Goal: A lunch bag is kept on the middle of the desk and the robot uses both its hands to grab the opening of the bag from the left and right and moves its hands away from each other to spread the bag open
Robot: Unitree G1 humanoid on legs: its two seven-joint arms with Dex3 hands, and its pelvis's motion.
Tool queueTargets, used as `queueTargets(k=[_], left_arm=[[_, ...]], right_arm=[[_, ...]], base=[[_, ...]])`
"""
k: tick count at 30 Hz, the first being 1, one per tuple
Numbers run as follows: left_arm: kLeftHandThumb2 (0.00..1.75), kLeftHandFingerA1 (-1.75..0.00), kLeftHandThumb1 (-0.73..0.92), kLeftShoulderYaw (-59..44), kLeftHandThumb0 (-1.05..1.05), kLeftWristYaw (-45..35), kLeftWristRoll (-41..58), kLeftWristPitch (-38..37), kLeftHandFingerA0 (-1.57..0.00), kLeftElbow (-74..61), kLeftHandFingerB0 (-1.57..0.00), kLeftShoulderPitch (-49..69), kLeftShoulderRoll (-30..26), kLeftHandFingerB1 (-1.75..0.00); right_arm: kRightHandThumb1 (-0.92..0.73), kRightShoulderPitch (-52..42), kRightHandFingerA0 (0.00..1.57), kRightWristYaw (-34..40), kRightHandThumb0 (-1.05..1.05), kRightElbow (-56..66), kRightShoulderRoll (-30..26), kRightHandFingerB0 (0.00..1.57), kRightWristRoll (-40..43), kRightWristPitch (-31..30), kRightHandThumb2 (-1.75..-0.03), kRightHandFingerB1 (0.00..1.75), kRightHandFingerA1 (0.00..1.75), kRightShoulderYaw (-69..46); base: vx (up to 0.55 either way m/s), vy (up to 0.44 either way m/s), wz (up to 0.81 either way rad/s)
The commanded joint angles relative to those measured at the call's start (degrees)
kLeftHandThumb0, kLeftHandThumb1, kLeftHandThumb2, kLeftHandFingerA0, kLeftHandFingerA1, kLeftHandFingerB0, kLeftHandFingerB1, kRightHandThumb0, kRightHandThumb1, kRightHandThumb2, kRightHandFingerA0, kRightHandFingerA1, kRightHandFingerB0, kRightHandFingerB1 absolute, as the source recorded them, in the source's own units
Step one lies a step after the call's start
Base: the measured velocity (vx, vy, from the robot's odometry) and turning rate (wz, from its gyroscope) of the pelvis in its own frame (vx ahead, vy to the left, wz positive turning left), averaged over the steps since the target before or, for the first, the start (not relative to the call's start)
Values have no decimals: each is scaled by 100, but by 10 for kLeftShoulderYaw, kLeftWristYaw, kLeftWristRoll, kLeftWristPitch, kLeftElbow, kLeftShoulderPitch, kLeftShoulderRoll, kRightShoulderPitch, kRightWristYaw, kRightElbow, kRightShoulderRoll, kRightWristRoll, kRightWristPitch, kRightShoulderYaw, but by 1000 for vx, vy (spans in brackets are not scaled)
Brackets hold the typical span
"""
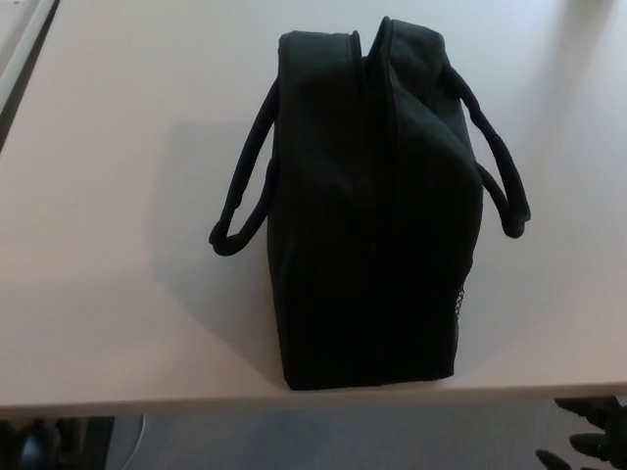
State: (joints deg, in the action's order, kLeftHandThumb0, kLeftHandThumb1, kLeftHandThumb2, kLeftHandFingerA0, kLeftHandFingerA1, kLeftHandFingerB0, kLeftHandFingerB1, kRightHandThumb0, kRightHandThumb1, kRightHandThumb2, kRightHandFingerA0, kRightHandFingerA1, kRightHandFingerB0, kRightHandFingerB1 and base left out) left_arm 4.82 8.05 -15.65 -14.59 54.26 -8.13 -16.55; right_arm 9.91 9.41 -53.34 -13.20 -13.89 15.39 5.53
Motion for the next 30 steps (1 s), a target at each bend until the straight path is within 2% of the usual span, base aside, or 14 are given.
queueTargets(k=[1, 2, 3, 4, 13, 19, 20, 21, 23, 24, 27, 28, 29, 30], left_arm=[[57, -43, 50, 22, -20, 132, -69, -212, -52, 17, -13, -43, -53, -28], [84, -60, 35, 23, -13, 136, -70, -220, -41, 18, -1, -42, -57, -45], [84, -60, 35, 24, -13, 141, -71, -224, -41, 19, -1, -43, -58, -45], [56, -43, 50, 19, -14, 157, -70, -244, -48, 20, -11, -40, -57, -25], [57, -39, 55, -17, -8, 210, -57, -321, -47, 15, -11, -38, -59, -26], [56, -39, 54, -22, -11, 212, -69, -360, -48, -48, -14, 29, -65, -28], [84, -59, 35, -20, -6, 244, -92, -368, -39, -62, -2, 41, -68, -46], [55, -39, 52, -22, -6, 249, -93, -372, -48, -67, -14, 46, -67, -27], [55, -38, 54, -34, -5, 268, -99, -395, -47, -89, -13, 76, -60, -26], [86, -58, 38, -41, -4, 283, -106, -410, -37, -101, -3, 94, -57, -46], [88, -58, 39, -53, -5, 304, -123, -422, -35, -132, 0, 131, -52, -45], [57, -39, 57, -57, -5, 304, -124, -425, -46, -139, -11, 137, -52, -25], [57, -39, 57, -61, -5, 303, -124, -427, -46, -145, -11, 142, -52, -25], [88, -58, 39, -67, -5, 302, -125, -434, -35, -150, 0, 150, -54, -45]], right_arm=[[-43, 36, 50, 144, -32, -21, -42, 41, -75, 202, -64, 42, 47, 20], [-43, 33, 52, 152, -31, -22, -38, 42, -76, 205, -63, 42, 47, 21], [-43, 32, 52, 157, -31, -21, -37, 42, -76, 206, -63, 42, 47, 21], [-42, 27, 54, 177, -29, -18, -34, 42, -76, 220, -61, 41, 46, 14], [-44, 15, 45, 276, -30, 10, -37, 39, -95, 264, -63, 42, 46, -11], [-48, -52, 65, 352, -23, 67, -52, 46, -154, 288, -55, 37, 44, -5], [-49, -62, 64, 388, -26, 75, -58, 46, -180, 292, -55, 38, 44, 2], [-50, -66, 61, 401, -27, 80, -61, 44, -190, 294, -56, 38, 44, 4], [-54, -95, 50, 437, -32, 104, -65, 39, -216, 296, -57, 35, 40, 6], [-53, -115, 53, 462, -30, 125, -65, 40, -232, 292, -57, 35, 42, 6], [-54, -153, 55, 490, -31, 163, -62, 35, -243, 315, -56, 33, 47, -13], [-54, -161, 49, 494, -33, 171, -61, 36, -244, 321, -57, 34, 42, -18], [-54, -166, 49, 496, -33, 178, -60, 36, -244, 327, -57, 34, 42, -23], [-55, -177, 44, 487, -37, 189, -59, 36, -235, 340, -57, 34, 40, -37]], base=[[0, 0, 0], [0, 0, 0], [0, 0, 0], [0, 0, 0], [-9, -1, 0], [0, 0, 0], [0, 0, 0], [0, 0, 0], [0, 0, 0], [0, 0, 0], [0, 0, 0], [0, 0, 0], [0, 0, 0], [0, 0, 0]])
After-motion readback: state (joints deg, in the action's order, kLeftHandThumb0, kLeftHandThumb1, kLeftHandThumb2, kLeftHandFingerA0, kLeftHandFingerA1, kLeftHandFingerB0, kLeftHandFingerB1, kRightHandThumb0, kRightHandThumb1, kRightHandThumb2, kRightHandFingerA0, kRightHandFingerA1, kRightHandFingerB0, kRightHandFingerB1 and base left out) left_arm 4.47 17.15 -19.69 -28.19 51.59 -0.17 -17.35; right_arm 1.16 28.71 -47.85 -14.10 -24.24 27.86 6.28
